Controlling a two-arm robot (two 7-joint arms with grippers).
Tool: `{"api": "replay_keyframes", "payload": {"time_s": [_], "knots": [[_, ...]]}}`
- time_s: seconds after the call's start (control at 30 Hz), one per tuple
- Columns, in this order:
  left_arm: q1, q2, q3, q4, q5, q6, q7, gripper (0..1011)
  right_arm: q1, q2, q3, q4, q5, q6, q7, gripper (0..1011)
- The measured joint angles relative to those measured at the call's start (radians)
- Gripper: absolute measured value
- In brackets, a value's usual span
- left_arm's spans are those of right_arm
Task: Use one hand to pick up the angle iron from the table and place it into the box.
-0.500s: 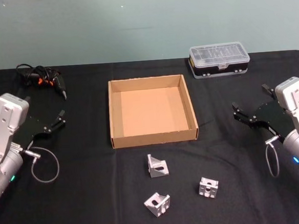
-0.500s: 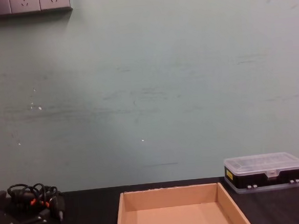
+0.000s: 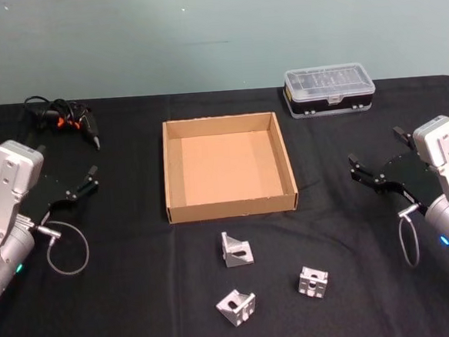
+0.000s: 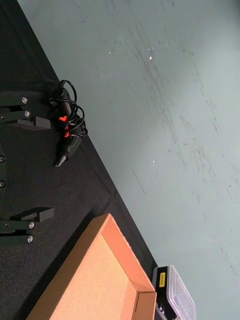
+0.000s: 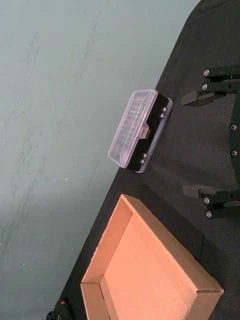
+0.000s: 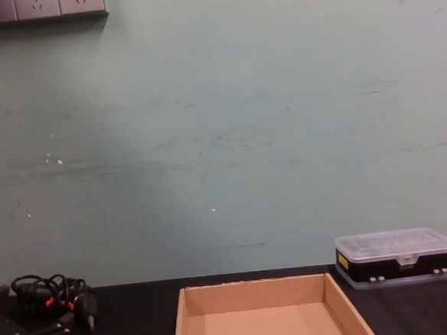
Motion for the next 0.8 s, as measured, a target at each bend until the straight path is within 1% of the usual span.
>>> {"api": "replay_keyframes", "payload": {"time_s": [0.8], "knots": [[0.0, 0.0, 0.0, 0.0, 0.0, 0.0, 0.0, 1011, 0.0, 0.0, 0.0, 0.0, 0.0, 0.0, 0.0, 1003]]}}
